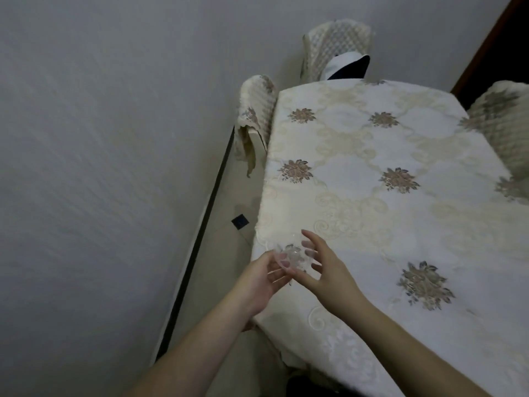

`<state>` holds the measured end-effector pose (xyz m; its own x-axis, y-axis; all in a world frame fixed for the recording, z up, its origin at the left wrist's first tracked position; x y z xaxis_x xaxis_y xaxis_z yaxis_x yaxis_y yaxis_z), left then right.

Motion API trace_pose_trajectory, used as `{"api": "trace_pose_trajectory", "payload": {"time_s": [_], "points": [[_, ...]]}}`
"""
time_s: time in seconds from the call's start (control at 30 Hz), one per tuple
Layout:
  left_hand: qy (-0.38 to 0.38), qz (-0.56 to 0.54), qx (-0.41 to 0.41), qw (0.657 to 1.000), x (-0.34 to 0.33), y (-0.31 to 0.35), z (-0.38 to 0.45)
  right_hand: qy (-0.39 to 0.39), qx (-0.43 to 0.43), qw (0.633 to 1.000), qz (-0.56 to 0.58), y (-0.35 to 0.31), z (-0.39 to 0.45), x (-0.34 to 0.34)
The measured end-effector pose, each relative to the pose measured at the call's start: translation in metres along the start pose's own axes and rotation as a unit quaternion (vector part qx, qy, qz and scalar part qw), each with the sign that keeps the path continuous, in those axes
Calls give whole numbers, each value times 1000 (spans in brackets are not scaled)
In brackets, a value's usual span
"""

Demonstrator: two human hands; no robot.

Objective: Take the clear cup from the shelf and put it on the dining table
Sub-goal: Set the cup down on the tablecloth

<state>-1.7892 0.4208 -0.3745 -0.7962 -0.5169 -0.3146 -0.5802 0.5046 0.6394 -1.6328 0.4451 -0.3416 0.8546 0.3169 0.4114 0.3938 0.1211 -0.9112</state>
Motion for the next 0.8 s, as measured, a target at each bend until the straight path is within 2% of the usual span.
{"api": "trace_pose_trajectory", "payload": {"time_s": [0.2, 0.63, 0.8], "points": [[-24, 30, 10, 999, -25, 11, 29, 4, -39, 996, 78, 27, 35, 11], [16, 15, 14, 1000, -38, 23, 118, 46, -78, 994, 65, 76, 108, -8], [-7, 26, 21, 999, -33, 35, 153, 80, -101, 989, 66, 85, 136, -26]]}}
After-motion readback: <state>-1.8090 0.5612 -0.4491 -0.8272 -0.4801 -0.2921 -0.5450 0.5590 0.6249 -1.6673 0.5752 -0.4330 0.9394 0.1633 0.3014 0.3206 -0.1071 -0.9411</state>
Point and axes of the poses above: each hand's wrist, its own z-axis towards the middle knuckle, its own x-axis out of the back of the hand, y = z × x, the point moved 1 cm from there along z, towards the middle knuckle, and after that the axes turned 6 degrees about y, right-handed, at the moved point
